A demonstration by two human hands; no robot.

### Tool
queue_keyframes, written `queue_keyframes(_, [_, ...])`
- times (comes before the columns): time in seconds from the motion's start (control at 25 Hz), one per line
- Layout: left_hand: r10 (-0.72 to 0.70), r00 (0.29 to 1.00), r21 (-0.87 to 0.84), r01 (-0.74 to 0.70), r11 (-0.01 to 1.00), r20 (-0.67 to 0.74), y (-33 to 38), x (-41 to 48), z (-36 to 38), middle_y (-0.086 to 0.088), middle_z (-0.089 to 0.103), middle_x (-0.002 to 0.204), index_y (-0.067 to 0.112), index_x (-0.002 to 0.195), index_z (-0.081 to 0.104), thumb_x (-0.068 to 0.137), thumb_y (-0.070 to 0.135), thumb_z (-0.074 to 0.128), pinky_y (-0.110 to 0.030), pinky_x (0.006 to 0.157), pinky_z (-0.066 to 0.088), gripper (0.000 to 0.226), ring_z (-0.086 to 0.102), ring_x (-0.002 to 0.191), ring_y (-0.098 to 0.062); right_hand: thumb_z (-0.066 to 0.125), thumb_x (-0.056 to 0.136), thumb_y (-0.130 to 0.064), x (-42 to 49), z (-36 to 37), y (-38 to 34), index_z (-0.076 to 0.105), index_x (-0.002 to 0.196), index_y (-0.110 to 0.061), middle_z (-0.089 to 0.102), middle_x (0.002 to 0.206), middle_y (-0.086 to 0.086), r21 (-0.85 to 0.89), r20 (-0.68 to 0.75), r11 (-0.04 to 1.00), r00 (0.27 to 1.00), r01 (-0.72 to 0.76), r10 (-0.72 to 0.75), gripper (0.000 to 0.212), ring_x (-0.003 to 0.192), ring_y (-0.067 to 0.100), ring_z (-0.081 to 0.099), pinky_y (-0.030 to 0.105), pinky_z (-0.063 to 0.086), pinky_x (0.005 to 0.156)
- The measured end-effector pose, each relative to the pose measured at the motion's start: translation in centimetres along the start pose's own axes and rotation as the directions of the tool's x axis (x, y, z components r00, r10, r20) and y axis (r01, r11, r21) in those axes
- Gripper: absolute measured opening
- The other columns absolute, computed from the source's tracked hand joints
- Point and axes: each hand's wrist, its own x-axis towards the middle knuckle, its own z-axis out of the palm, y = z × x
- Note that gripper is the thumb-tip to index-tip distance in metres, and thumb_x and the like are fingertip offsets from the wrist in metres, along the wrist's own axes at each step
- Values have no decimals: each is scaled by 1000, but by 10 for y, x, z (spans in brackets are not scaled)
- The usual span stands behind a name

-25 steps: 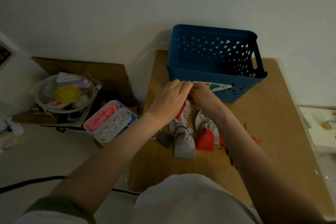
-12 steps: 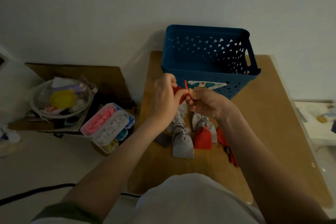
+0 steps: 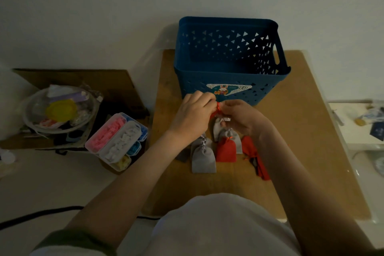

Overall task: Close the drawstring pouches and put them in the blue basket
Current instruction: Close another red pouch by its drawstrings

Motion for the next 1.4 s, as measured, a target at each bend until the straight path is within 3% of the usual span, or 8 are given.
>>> queue_keyframes(0.16, [-143, 949, -288, 225, 931, 279, 8, 1, 4, -9, 58, 127, 5, 90, 64, 94, 13, 47, -39, 102, 36, 19, 46, 123, -24, 46, 100, -12, 10, -11, 14, 58, 88, -3, 56, 79, 7, -87, -189, 996, 982, -8, -8, 19, 75, 15, 51, 26, 45, 63])
queue_keyframes(0.28, [-213, 780, -357, 487, 797, 588, 7, -3, 4, -4, 61, 118, 13, 90, 59, 97, 18, 48, -29, 86, 46, 13, 57, 105, -15, 45, 100, -13, 14, -8, 29, 57, 90, -4, 55, 78, 6, -274, -235, 961, 972, -47, -20, 18, 73, 15, 52, 23, 44, 61])
queue_keyframes(0.44, [-303, 678, -396, 671, 627, 670, 6, -9, 8, 9, 55, 81, 25, 82, 53, 98, 21, 47, -18, 62, 35, 18, 52, 74, -4, 45, 101, -23, 12, -12, 39, 57, 106, 0, 56, 85, 8, -289, -204, 957, 977, -9, -53, 26, 79, 19, 55, 26, 46, 66])
queue_keyframes(0.6, [-443, 565, -417, 821, 391, 696, 13, -12, 26, -1, 59, 89, 24, 87, 53, 100, 28, 44, -32, 75, 49, 16, 59, 86, -18, 54, 96, -28, 12, -32, 52, 53, 112, -5, 56, 87, 15, -202, 98, 978, 995, 52, -32, 28, 80, 17, 56, 26, 48, 72])
queue_keyframes(0.76, [-451, 394, -359, 919, 165, 801, 26, -18, 45, -7, 58, 94, 19, 94, 53, 100, 28, 44, -45, 87, 54, 14, 60, 93, -25, 63, 89, -10, 19, -47, 73, 54, 108, -16, 57, 101, 8, -203, 68, 979, 998, -1, 15, 22, 90, 19, 58, 28, 51, 75])
queue_keyframes(1.0, [-421, 311, -1, 805, 593, 852, 36, -24, 70, -7, 60, 97, 12, 107, 54, 99, 31, 43, -33, 76, 46, 23, 58, 88, -21, 71, 84, -16, 16, -72, 120, 56, 118, -13, 60, 103, 3, -540, -161, 836, 987, -103, 18, 37, 94, 17, 58, 21, 47, 73])
queue_keyframes(1.24, [-431, 415, -17, 736, 676, 801, 59, -3, 88, -5, 58, 81, 10, 96, 58, 100, 25, 38, -27, 59, 41, 25, 54, 71, -16, 64, 86, -16, 2, -126, 132, 58, 114, -3, 59, 109, 15, -612, -543, 784, 777, -105, -320, 31, 101, 27, 55, 33, 44, 84])
queue_keyframes(1.4, [-393, 474, -74, 707, 703, 788, 80, 14, 104, 1, 49, 69, 11, 92, 57, 100, 23, 37, -23, 50, 30, 24, 52, 69, -16, 74, 78, -36, -14, -155, 146, 46, 118, -4, 50, 116, 13, -562, -684, 746, 707, -356, -179, 58, 112, 30, 45, 41, 38, 94])
